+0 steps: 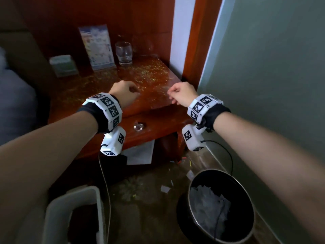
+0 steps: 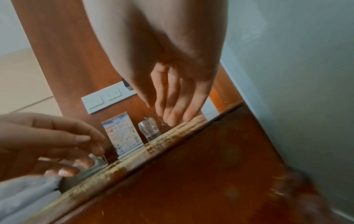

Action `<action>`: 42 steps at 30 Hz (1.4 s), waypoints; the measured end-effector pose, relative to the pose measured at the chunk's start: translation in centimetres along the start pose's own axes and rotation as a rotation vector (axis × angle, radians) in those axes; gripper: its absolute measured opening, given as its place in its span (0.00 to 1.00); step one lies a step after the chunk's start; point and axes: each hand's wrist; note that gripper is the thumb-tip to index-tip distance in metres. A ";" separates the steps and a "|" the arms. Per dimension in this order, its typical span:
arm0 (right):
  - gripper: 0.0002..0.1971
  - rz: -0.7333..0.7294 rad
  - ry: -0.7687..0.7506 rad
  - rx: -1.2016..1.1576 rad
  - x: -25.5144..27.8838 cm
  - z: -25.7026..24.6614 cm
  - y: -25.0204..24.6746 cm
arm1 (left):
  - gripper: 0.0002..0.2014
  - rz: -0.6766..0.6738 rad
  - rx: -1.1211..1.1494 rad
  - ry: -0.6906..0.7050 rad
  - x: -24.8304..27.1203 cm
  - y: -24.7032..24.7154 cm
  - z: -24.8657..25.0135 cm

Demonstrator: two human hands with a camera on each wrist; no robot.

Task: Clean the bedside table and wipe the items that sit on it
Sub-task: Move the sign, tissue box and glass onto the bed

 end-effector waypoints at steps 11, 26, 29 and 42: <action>0.31 -0.106 -0.097 0.091 -10.0 -16.2 9.5 | 0.21 0.240 -0.103 -0.346 -5.2 -9.8 -16.2; 0.35 0.199 -0.385 0.416 -17.8 -26.5 13.2 | 0.33 0.153 -0.211 -0.358 -9.5 -12.6 -23.9; 0.34 0.119 -0.385 0.520 -18.5 -27.8 13.3 | 0.34 0.063 -0.197 -0.355 -10.0 -13.2 -24.1; 0.11 0.356 -0.488 0.532 -18.4 -27.1 13.2 | 0.22 0.021 -0.364 -0.306 -9.2 -13.8 -24.4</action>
Point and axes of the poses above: each hand's wrist, its own x-axis away from the middle knuckle, its own y-axis out of the palm, z = x × y, and after that the axes turned 14 degrees about y, right-handed
